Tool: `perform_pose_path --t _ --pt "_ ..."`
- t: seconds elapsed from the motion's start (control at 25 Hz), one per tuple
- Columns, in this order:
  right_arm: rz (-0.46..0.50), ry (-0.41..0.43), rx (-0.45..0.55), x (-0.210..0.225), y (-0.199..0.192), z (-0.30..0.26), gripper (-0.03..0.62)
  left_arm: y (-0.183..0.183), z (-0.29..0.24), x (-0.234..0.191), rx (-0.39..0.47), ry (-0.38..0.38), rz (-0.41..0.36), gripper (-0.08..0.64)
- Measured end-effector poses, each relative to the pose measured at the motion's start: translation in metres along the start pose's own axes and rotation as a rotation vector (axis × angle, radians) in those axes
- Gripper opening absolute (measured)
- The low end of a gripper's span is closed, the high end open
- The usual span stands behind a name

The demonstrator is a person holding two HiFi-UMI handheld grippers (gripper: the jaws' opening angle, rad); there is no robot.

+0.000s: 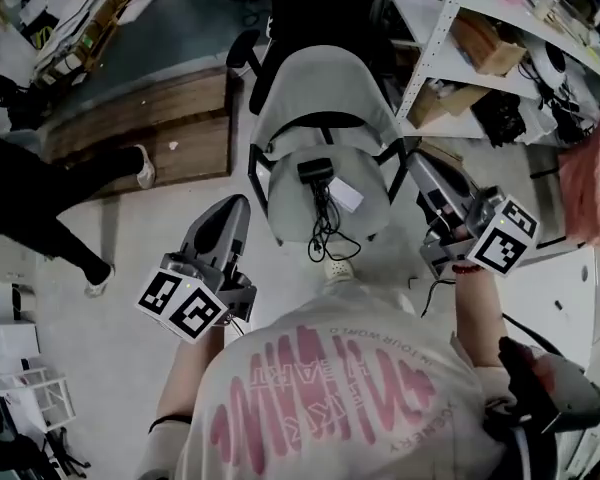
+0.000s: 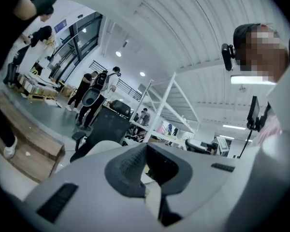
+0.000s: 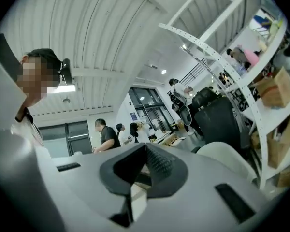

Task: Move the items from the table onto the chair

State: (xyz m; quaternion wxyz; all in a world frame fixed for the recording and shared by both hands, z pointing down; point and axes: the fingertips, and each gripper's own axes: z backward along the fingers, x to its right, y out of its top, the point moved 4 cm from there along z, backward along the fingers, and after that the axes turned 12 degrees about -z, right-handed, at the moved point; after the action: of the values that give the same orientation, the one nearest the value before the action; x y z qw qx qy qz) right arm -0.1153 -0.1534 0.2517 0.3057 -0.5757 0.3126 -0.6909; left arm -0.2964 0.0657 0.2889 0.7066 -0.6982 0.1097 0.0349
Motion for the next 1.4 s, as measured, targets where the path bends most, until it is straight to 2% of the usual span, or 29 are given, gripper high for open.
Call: perform_pose_path --t 0.16,0.32,0.44,0.6,0.92,1.2,1.4 --pt "0.079 -0.103 0.027 -0.017 -0.011 0.04 0.014 0.0 0.001 0.028 0.011 -0.125 0.015 0.009" --pt "0.051 -0.155 0.077 -0.033 -0.018 0.084 0.015 -0.005 -0.006 0.065 -0.033 -0.25 -0.026 0.009" --pt "0.075 -0.282 0.11 -0.04 -0.03 0.125 0.02 -0.016 -0.022 0.091 -0.074 -0.358 -0.056 0.011" --pt "0.121 -0.437 0.144 -0.045 -0.039 0.181 0.02 -0.032 -0.041 0.133 -0.098 -0.504 -0.015 0.011" --pt "0.129 -0.623 0.266 -0.059 -0.042 0.292 0.021 -0.051 -0.078 0.237 -0.141 -0.754 -0.013 0.009" --pt "0.098 -0.791 0.34 -0.059 -0.043 0.41 0.027 -0.069 -0.105 0.331 -0.191 -0.882 0.008 0.009" --pt "0.143 -0.958 0.277 -0.046 -0.046 0.51 0.105 -0.084 -0.1 0.383 -0.215 -0.902 -0.007 0.009"
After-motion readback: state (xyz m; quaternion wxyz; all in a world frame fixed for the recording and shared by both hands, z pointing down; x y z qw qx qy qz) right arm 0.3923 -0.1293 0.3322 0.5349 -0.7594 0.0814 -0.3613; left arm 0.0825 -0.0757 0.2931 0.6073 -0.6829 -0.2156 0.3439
